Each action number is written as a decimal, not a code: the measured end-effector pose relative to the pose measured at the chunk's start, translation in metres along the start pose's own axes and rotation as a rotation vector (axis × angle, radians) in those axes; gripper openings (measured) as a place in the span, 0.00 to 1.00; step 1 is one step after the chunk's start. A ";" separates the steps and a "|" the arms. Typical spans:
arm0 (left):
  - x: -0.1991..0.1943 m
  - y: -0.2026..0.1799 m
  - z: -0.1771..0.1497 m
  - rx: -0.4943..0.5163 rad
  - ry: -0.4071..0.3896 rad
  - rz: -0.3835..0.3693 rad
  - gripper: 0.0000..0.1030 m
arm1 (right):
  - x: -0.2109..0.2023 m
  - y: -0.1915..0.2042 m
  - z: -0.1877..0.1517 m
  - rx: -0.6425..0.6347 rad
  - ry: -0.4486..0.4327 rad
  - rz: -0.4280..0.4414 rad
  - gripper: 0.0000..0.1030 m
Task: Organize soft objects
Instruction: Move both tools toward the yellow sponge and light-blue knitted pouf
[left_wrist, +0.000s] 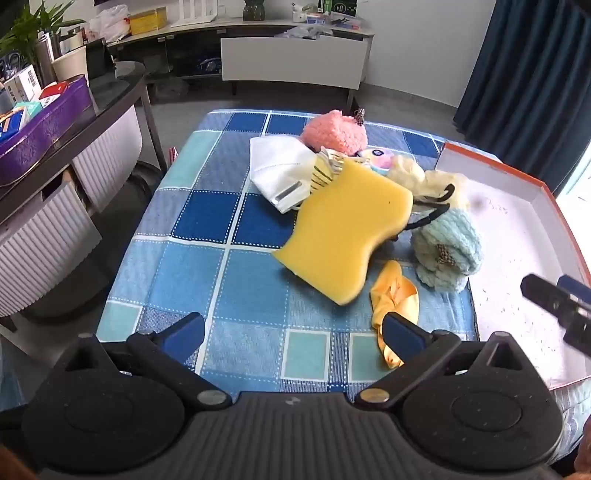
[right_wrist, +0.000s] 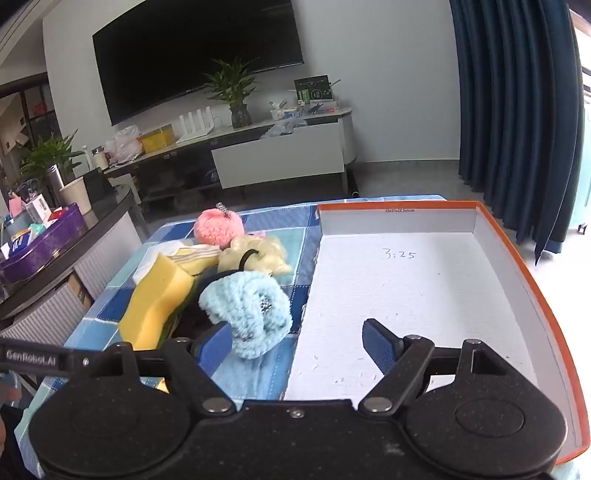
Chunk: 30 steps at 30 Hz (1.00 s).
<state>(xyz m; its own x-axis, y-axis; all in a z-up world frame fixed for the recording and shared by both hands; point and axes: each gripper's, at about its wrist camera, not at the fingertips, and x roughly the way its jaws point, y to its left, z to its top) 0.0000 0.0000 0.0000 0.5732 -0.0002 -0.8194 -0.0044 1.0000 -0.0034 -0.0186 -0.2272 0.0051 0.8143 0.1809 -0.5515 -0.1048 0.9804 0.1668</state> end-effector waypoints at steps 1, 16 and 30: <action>0.000 0.000 0.000 -0.009 -0.003 -0.004 1.00 | 0.000 0.000 0.000 -0.002 -0.004 -0.003 0.89; 0.005 0.000 0.016 0.026 -0.043 0.004 1.00 | -0.001 0.036 0.002 -0.051 0.078 -0.010 0.90; 0.013 0.004 0.015 0.043 -0.023 0.002 1.00 | 0.003 0.038 0.007 -0.078 0.091 -0.011 0.90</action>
<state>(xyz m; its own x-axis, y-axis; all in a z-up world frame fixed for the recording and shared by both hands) 0.0201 0.0039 -0.0019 0.5923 0.0012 -0.8057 0.0295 0.9993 0.0231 -0.0164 -0.1900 0.0155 0.7609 0.1735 -0.6253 -0.1437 0.9847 0.0983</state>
